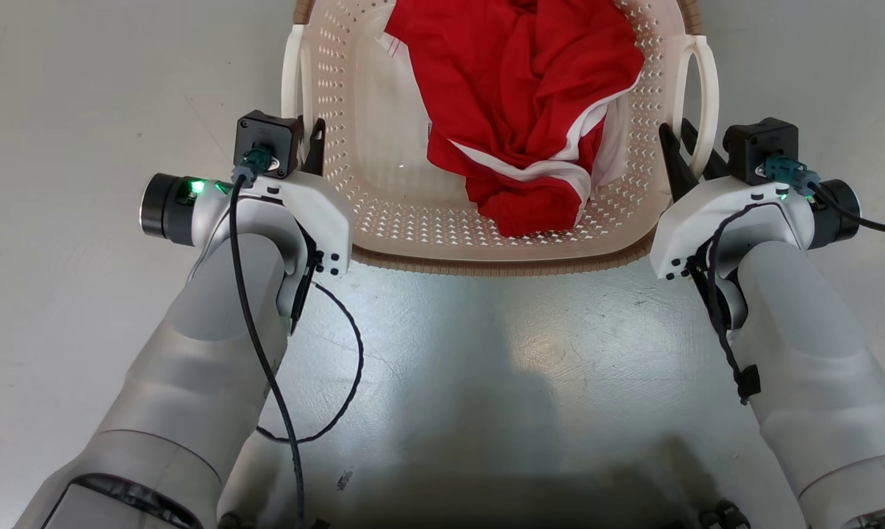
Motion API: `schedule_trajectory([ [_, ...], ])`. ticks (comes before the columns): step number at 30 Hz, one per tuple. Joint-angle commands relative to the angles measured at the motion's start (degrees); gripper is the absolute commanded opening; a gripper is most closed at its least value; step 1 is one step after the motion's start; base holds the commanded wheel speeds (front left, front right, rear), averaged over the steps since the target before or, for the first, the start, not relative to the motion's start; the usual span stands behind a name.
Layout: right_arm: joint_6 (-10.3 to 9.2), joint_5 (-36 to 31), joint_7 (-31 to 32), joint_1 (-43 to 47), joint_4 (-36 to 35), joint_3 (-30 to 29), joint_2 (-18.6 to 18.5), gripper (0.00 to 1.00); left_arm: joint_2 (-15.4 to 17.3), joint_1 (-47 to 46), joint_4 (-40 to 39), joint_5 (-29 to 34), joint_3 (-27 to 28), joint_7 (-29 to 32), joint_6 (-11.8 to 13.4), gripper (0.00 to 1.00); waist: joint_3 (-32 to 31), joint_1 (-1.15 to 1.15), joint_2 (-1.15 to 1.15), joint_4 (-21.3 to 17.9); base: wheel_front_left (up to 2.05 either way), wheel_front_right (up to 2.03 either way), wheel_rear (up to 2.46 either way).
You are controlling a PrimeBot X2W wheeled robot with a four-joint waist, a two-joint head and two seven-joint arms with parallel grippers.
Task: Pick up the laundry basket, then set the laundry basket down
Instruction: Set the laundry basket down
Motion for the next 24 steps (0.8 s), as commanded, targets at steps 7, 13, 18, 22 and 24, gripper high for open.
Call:
schedule_trajectory([
  [7, 1.43, -0.21, -1.17, 0.15, -0.77, 1.14, 2.41, 0.89, -0.61, -0.08, 0.23, 0.43, 1.97, -0.37, -1.02, 1.00, 0.33, 0.00, 0.00, 0.01, 0.00, 0.00, 0.00],
  [13, 1.43, -2.22, -1.54, -0.08, -0.24, -0.81, 2.41, 1.00, -0.72, -0.43, 2.06, -0.02, 2.14, -0.37, -0.68, 1.00, 0.39, 0.00, 0.00, 0.17, 0.00, 0.00, 0.00],
  [18, 1.43, -2.44, -1.74, -0.04, 0.09, -1.27, 2.41, 1.00, -0.74, -0.42, 1.81, 0.54, 2.19, -0.37, -0.51, 1.00, 0.11, 0.00, 0.00, 0.13, 0.00, 0.00, 0.00],
  [22, 1.43, -2.36, -1.90, -0.10, 0.29, -1.41, 2.41, 1.00, -0.75, -0.54, 1.81, 0.87, 2.53, -0.37, -0.43, 1.00, 0.10, 0.00, 0.00, -0.02, 0.00, 0.00, 0.00],
  [24, 1.43, -2.29, -1.93, -0.14, 0.33, -1.41, 2.41, 1.00, -0.75, -0.56, 1.81, 0.97, 2.61, -0.37, -0.42, 1.00, 0.12, 0.00, 0.00, -0.07, 0.00, 0.00, 0.00],
])
